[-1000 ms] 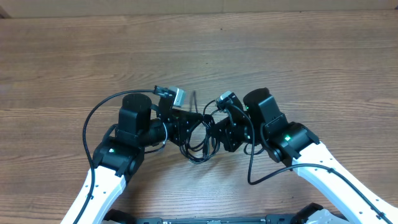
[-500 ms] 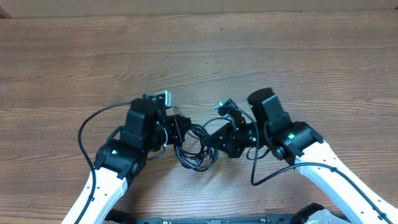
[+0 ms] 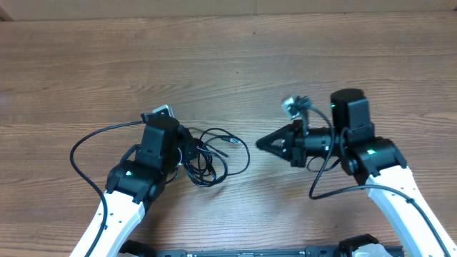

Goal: Untangle cables

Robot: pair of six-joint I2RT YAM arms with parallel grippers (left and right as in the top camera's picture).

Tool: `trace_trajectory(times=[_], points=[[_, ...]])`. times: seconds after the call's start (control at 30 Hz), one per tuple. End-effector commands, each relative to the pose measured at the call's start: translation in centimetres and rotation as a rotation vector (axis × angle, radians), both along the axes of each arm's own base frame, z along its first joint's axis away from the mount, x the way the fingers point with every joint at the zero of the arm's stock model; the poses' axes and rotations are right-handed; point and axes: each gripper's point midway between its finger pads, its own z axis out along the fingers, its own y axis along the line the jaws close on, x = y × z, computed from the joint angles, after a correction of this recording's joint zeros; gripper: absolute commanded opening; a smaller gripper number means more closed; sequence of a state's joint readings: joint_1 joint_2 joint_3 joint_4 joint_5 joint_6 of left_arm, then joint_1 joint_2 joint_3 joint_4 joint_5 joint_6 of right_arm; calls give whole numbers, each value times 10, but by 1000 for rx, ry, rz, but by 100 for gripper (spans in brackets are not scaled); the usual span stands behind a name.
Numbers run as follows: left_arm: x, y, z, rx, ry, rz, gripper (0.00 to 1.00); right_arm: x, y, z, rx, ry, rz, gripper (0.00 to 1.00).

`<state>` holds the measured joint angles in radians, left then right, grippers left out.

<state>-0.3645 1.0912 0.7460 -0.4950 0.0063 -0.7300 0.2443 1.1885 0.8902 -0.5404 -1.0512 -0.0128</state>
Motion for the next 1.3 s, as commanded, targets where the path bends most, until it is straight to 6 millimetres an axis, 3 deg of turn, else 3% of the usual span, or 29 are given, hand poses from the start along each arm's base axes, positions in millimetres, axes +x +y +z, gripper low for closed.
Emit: trace_trajectory(times=[0.0,0.03,0.1,0.23,0.33,0.4,0.57,0.7,1.0,1.17,1.27], points=[[4,6,2,12,-12,34,4,38,-34,-19,-143,74,-288,4],[4,4,3,6,-15,28,4,47,-47,-30,-196,120,-385,4],[5,-3,6,-16,-28,-15,4,48,-54,-37,-226,151,-427,4],[5,-45,29,-53,-164,-344,4,36,-39,-34,-204,150,-344,27],[-8,-74,45,-43,-300,-646,4,28,-25,-36,-223,103,-273,43],[-15,-80,47,-16,-344,-750,4,23,-15,-37,-230,82,-233,52],[-18,-79,42,7,-334,-776,4,21,5,-34,-219,24,-179,55],[-18,-79,42,-15,-318,-751,4,17,19,-38,-220,16,-137,55],[-18,-78,42,-37,-300,-728,7,-1,50,-72,-276,94,-28,50],[-18,-79,42,-44,-295,-720,7,1,57,-94,-341,148,-69,34],[-18,-78,42,-55,-286,-709,6,10,51,-106,-392,188,-156,7]])
